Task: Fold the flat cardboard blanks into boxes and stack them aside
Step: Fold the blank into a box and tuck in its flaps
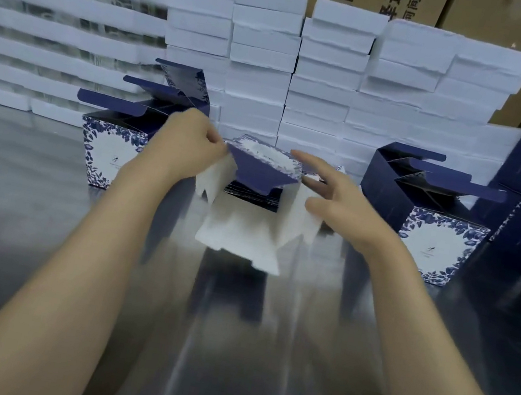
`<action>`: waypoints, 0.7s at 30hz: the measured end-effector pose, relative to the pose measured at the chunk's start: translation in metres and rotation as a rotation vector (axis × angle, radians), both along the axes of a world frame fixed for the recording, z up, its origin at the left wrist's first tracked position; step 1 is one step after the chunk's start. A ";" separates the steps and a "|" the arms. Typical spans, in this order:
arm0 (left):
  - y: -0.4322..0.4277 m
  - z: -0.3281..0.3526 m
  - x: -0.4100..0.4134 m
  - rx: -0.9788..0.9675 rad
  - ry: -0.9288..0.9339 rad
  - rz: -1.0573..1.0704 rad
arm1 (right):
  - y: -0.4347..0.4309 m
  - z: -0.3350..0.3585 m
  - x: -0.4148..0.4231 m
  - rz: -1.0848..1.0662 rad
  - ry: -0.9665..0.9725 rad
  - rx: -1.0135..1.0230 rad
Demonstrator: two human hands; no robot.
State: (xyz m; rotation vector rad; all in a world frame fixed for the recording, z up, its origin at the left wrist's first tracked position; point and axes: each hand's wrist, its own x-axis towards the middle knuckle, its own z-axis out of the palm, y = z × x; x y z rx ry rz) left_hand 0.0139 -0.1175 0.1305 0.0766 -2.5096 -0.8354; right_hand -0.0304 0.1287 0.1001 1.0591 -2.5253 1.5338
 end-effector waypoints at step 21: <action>0.013 -0.003 -0.007 0.479 0.126 -0.129 | 0.039 0.031 0.012 -0.136 -0.027 0.538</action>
